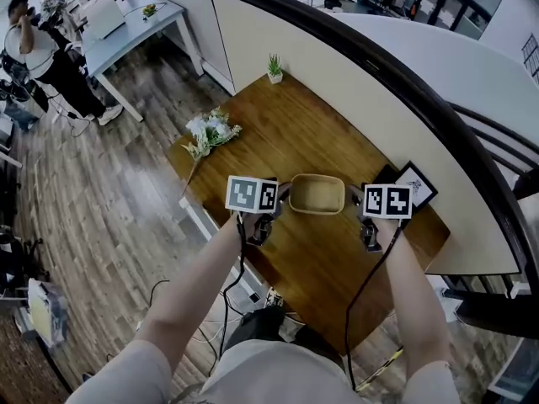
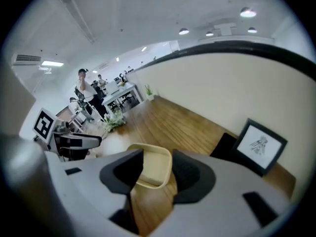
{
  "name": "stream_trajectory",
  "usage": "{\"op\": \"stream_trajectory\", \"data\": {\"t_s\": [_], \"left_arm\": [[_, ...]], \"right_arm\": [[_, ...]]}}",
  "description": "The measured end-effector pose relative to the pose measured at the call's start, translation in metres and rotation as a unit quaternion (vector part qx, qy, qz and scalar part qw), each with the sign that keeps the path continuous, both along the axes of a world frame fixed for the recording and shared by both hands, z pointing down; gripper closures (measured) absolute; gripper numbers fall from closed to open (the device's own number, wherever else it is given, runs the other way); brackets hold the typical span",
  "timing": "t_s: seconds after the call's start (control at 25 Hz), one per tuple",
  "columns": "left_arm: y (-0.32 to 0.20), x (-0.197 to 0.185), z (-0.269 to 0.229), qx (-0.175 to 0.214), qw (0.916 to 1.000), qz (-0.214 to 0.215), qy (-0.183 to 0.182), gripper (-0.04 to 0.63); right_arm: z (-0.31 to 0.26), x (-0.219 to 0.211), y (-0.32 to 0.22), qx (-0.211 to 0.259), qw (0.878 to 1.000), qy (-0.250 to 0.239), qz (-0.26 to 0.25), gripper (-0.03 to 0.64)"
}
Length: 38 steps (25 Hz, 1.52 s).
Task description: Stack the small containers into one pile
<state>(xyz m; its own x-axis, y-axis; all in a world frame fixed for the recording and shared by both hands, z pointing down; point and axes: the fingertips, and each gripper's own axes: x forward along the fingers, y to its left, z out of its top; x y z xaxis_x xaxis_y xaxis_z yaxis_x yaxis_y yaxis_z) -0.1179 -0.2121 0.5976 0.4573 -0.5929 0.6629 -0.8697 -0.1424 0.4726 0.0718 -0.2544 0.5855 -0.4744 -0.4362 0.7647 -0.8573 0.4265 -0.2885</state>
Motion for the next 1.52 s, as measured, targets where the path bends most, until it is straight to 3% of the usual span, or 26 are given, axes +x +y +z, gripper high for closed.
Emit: {"op": "stream_trajectory", "data": {"t_s": [0.2,0.32,0.44,0.64,0.84,1.08,1.28,1.52], "left_arm": [[-0.002,0.002,-0.079,0.082,0.9965,-0.014,-0.004,0.446],[0.004,0.005,-0.127,0.138,0.9898,-0.002,-0.034,0.457],[0.016,0.012,-0.181,0.190,0.9813,-0.002,-0.033,0.469],[0.040,0.023,-0.265,0.277,0.9602,0.000,-0.038,0.485],[0.072,0.033,-0.327,0.356,0.9314,0.016,-0.074,0.508],[0.114,0.050,-0.356,0.398,0.9120,0.042,-0.092,0.517],[0.135,0.051,-0.354,0.415,0.8945,0.043,-0.160,0.552],[0.163,0.062,-0.348,0.428,0.8889,0.046,-0.156,0.552]], "right_arm": [[-0.079,0.002,0.019,0.080,0.996,-0.033,-0.023,0.447],[-0.130,0.005,0.034,0.132,0.989,-0.049,-0.037,0.457],[-0.187,0.009,0.051,0.187,0.979,-0.069,-0.047,0.469],[-0.273,0.025,0.080,0.276,0.956,-0.091,-0.046,0.486],[-0.334,0.045,0.112,0.350,0.931,-0.100,-0.032,0.505],[-0.372,0.069,0.158,0.415,0.905,-0.096,-0.008,0.541],[-0.382,0.084,0.186,0.438,0.895,-0.088,-0.003,0.563],[-0.380,0.101,0.211,0.444,0.892,-0.084,0.007,0.591]]}}
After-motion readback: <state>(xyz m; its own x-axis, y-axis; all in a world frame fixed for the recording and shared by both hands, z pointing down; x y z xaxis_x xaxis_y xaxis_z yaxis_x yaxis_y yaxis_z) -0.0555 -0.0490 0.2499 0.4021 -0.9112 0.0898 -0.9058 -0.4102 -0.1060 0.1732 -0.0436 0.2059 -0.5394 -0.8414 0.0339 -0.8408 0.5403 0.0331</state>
